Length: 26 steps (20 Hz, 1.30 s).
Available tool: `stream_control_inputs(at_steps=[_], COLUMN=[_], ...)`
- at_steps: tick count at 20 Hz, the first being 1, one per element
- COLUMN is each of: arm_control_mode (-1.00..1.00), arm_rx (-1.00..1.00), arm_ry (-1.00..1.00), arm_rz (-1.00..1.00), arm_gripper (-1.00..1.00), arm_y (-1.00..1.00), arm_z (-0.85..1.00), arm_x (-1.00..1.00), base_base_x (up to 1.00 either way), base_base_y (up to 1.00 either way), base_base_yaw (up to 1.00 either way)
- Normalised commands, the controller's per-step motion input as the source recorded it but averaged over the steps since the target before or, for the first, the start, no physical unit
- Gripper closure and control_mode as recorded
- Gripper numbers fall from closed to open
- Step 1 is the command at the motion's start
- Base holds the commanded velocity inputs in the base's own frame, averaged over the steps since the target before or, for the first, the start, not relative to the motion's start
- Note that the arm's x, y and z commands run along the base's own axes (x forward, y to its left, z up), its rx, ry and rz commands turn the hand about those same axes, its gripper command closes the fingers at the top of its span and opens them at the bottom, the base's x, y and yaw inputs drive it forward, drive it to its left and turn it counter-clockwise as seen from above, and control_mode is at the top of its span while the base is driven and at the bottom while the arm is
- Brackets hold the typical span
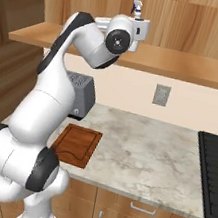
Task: Grab the spray bottle from the cabinet, then place it next to the cutting board for sanitizing. Then grab the dish brush from the countertop next to the sink and place it next to the cutting board.
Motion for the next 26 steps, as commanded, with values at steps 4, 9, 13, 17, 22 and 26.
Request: stream_control_inputs(at_steps=[4, 9, 13, 17, 22, 26], arm_control_mode=[-1.00, -1.00, -1.00, -1.00, -1.00, -1.00], arm_rx=[0.00, 0.00, 0.00, 0.00, 0.00, 0.00], arm_ry=[0.00, 0.00, 0.00, 0.00, 0.00, 0.00], arm_rz=[0.00, 0.00, 0.00, 0.00, 0.00, 0.00], arm_gripper=[-1.00, -1.00, -1.00, -1.00, -1.00, -1.00], arm_y=[-0.02, -0.04, -0.06, -0.40, -0.12, 0.00], arm_z=[0.00, 0.00, 0.00, 0.00, 0.00, -0.01], arm_x=[0.23, 0.26, 0.21, 0.00, 0.11, 0.26], base_base_x=[0.00, 0.00, 0.00, 0.00, 0.00, 0.00], base_base_y=[0.00, 0.00, 0.00, 0.00, 0.00, 0.00], base_base_yaw=[0.00, 0.00, 0.00, 0.00, 0.00, 0.00])
